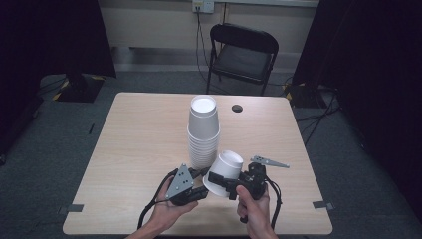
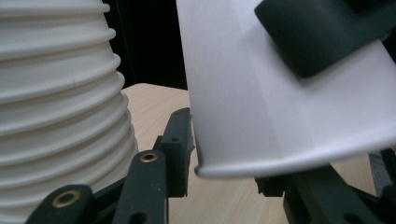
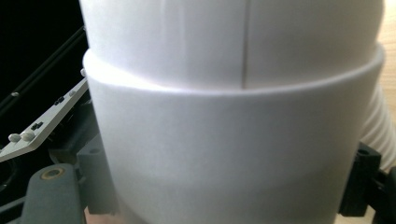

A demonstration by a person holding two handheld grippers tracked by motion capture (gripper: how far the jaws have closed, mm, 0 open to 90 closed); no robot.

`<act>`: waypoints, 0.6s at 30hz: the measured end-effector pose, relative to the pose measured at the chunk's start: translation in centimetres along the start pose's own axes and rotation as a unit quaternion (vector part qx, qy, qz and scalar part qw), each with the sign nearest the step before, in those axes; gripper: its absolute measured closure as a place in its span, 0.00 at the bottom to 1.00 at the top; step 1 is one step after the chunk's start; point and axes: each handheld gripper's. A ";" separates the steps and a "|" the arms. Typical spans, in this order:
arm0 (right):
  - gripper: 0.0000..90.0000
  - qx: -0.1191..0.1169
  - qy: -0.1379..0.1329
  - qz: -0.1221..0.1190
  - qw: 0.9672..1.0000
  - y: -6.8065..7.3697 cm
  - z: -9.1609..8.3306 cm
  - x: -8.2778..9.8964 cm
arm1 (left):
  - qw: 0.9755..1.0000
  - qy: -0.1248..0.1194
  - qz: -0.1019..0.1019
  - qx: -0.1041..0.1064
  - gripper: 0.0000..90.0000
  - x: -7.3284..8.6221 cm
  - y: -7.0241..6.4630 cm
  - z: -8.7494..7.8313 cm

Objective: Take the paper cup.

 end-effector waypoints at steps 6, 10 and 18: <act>0.19 0.010 -0.010 0.021 1.000 0.0 0.1 0.4 | 1.000 0.003 0.018 -0.006 0.74 0.6 0.0 -0.2; 0.19 0.010 -0.010 0.036 0.999 -0.1 0.3 0.6 | 1.000 -0.001 0.022 -0.012 0.77 0.7 0.1 -0.4; 0.19 0.010 -0.009 0.045 0.999 -0.1 0.6 0.9 | 0.999 -0.007 0.026 -0.021 0.79 0.8 0.2 -0.4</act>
Point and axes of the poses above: each handheld gripper's, and its own axes: z roughly forward along the jaws, x roughly out of its underside, y roughly to its left, and after that the axes turned 13 degrees about -y, right-handed
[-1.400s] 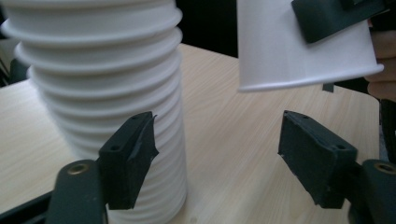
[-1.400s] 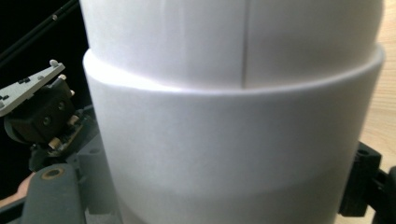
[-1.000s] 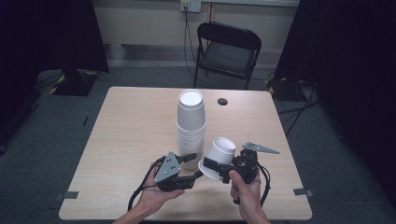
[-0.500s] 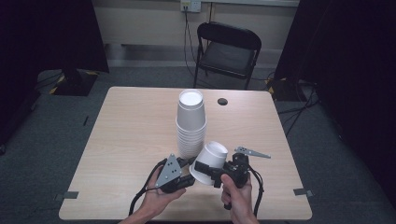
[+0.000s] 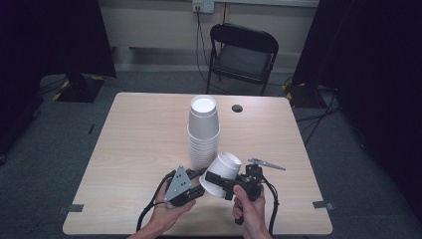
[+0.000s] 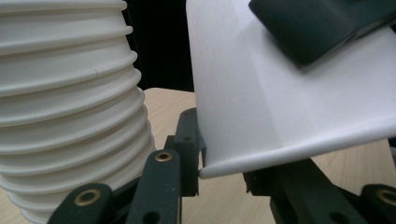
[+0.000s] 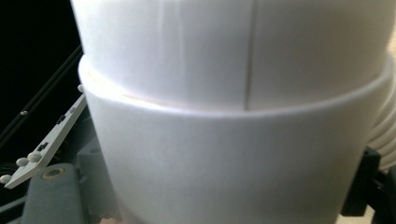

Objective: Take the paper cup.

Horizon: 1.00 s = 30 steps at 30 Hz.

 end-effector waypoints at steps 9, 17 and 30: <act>0.19 -0.002 0.012 0.004 1.000 0.1 0.4 0.4 | 1.000 -0.010 0.002 -0.004 0.83 -0.1 0.2 -0.2; 0.15 0.000 0.010 -0.002 1.000 0.0 0.6 0.6 | 1.000 -0.005 0.001 0.004 0.86 0.0 0.5 -0.2; 0.14 -0.016 -0.004 -0.048 0.999 -0.1 0.4 -0.2 | 0.999 -0.004 -0.039 0.008 0.91 0.0 0.6 -0.5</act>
Point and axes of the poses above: each handheld gripper's, and its own axes: z roughly forward along the jaws, x roughly out of its underside, y roughly to its left, and after that the axes turned 13 degrees about -y, right-handed
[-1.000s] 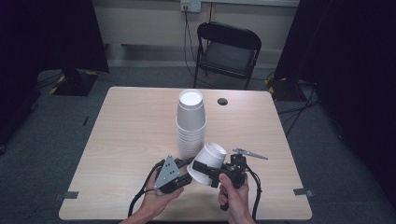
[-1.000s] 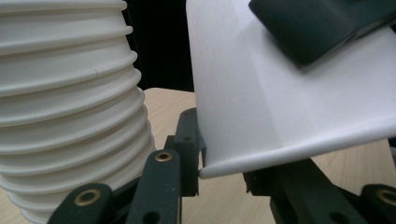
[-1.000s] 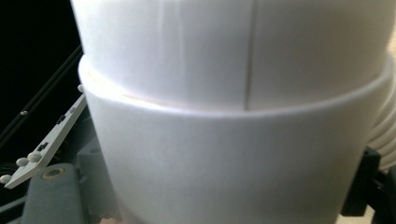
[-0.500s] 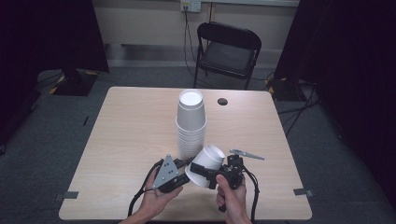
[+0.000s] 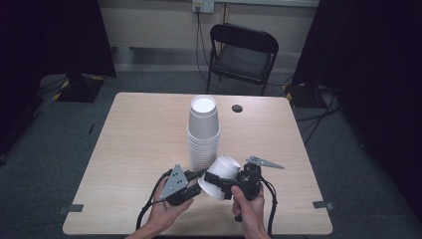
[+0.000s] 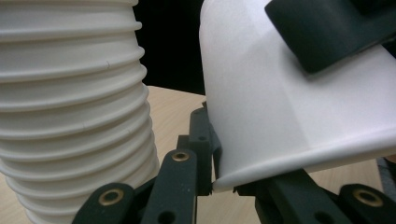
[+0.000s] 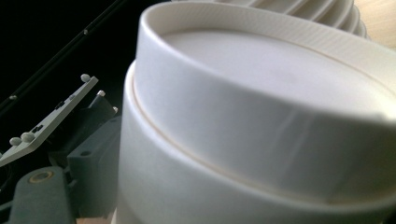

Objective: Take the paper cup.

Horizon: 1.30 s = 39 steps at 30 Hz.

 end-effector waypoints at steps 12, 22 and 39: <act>0.15 -0.006 -0.009 0.004 1.000 -0.1 -0.2 -1.0 | 1.000 0.001 0.001 0.010 0.92 -0.2 -0.1 -0.2; 0.16 0.009 -0.015 -0.008 1.000 -0.6 -0.7 -1.8 | 0.999 0.033 -0.017 0.024 0.92 0.1 -0.5 -0.4; 0.16 -0.026 -0.023 -0.033 0.999 0.0 -1.1 -2.6 | 0.991 0.099 -0.083 0.032 0.93 -1.3 0.7 -1.4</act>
Point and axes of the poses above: each handheld gripper's, and its own axes: z roughly forward along the jaws, x roughly out of its underside, y roughly to its left, and after that the axes turned 13 degrees about -y, right-handed
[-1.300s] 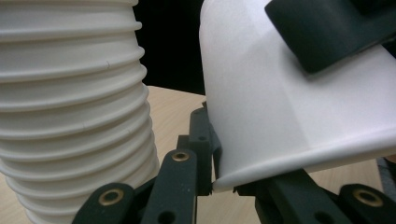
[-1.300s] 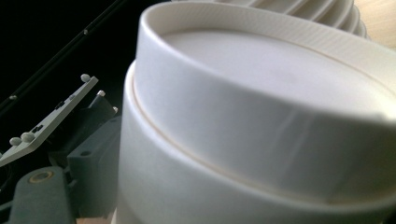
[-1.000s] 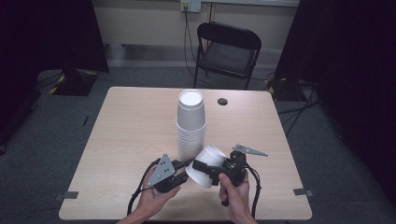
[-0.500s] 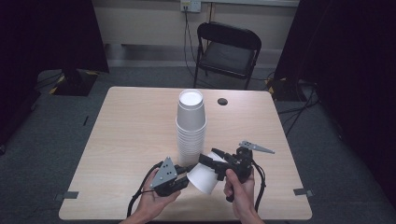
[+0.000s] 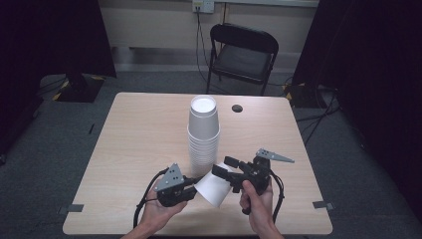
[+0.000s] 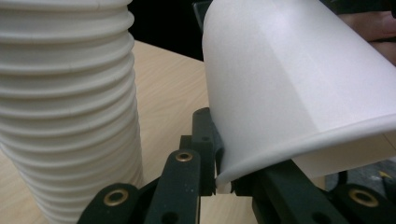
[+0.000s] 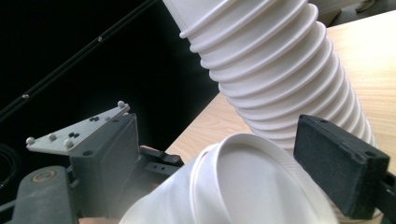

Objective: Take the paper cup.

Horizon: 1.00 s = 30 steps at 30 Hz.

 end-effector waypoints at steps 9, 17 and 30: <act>0.16 -0.011 0.019 -0.037 0.999 0.2 -0.2 -0.3 | 0.999 0.016 -0.048 0.001 0.93 -0.8 1.4 -1.6; 0.17 -0.015 0.036 -0.088 0.995 0.2 -1.2 -0.5 | 0.996 0.083 -0.038 -0.005 0.93 -0.2 1.7 -1.5; 0.24 -0.046 0.146 -0.189 0.970 0.6 -1.2 0.3 | 0.988 0.147 -0.046 0.013 0.92 0.3 1.9 -0.6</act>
Point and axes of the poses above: each handheld gripper's, and its own axes: z roughly forward along the jaws, x roughly out of its underside, y roughly to its left, and after that the axes turned 13 degrees about -y, right-handed
